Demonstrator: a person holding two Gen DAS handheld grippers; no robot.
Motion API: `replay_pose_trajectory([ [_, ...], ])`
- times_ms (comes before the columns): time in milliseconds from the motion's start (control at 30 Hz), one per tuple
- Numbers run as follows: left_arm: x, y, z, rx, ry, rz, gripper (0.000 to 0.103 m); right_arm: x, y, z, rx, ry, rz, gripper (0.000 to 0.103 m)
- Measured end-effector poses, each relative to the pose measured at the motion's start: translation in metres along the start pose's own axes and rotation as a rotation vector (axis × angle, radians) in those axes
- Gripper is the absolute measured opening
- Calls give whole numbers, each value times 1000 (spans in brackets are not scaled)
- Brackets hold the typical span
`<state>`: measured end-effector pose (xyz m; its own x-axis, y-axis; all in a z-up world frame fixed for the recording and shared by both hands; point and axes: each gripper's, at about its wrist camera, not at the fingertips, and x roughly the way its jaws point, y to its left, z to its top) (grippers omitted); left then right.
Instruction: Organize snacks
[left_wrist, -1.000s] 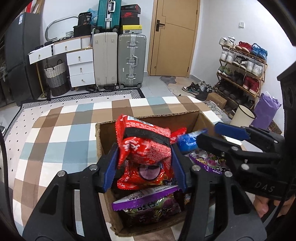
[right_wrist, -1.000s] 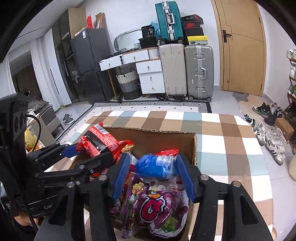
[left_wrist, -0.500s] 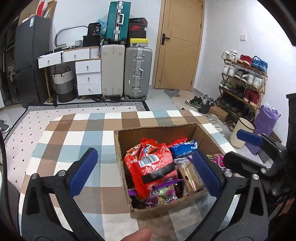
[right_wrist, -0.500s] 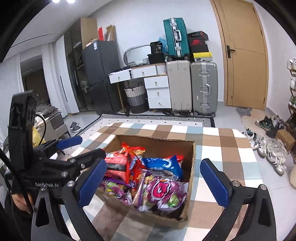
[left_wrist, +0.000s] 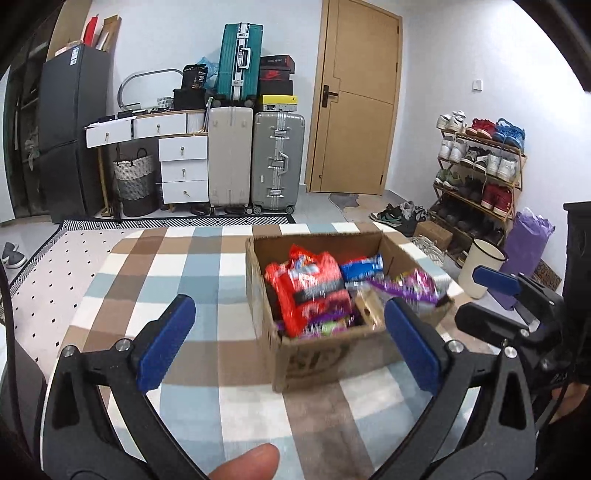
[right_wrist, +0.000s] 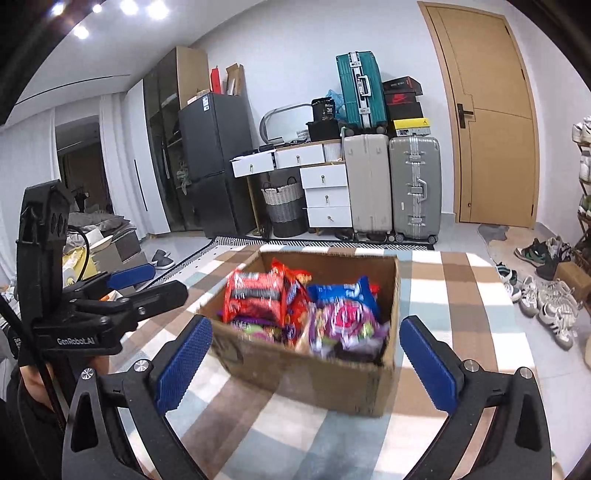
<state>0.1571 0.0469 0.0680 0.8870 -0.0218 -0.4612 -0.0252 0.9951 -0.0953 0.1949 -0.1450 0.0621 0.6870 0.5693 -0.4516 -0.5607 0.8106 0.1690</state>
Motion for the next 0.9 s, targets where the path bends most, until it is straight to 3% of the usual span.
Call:
replay_pose_trajectory([
  [400, -7, -13, -60, 17, -88, 44, 102, -26, 2, -49, -43, -72, -40, 103],
  [900, -4, -11, -78, 11, -85, 24, 102, -41, -1, -70, -54, -125, -66, 103],
])
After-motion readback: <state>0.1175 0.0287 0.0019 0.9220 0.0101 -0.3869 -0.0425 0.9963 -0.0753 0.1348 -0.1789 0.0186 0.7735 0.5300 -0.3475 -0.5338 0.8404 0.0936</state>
